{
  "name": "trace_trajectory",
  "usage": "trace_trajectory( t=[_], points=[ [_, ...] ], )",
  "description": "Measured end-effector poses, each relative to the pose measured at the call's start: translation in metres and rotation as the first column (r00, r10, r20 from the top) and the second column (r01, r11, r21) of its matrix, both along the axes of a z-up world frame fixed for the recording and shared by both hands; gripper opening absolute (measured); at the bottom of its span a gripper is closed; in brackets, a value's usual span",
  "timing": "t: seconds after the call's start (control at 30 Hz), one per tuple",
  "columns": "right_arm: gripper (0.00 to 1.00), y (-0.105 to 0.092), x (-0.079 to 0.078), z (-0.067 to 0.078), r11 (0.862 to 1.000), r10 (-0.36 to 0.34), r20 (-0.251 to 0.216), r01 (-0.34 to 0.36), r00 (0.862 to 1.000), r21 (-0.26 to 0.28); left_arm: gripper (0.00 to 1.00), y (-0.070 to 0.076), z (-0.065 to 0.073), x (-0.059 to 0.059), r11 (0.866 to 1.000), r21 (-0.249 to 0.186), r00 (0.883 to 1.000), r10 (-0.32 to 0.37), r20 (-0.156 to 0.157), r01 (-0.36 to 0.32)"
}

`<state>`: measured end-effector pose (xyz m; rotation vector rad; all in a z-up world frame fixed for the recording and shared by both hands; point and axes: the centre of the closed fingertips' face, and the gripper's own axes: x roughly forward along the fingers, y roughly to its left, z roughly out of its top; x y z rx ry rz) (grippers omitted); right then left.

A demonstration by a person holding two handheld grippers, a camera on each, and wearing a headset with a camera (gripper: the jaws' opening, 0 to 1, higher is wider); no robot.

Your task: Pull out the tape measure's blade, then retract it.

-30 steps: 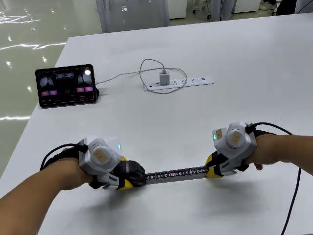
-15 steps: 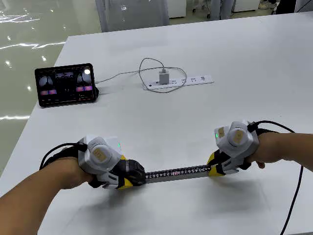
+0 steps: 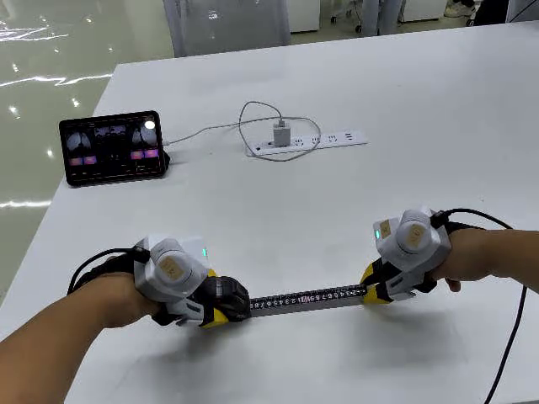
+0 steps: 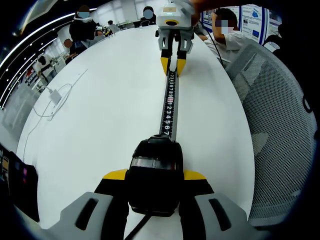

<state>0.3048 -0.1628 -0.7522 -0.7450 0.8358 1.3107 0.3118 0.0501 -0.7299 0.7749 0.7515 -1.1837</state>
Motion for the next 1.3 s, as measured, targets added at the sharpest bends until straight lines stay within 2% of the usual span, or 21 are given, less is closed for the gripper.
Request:
trace_trajectory(
  t=[1.3],
  points=[
    [0.1,-0.017,0.0,0.0,1.0,-0.023,-0.009,0.023,1.0,0.003,0.34,-0.001,-0.001,0.0,1.0,0.001,1.0,0.001,-0.002,-0.001]
  ],
)
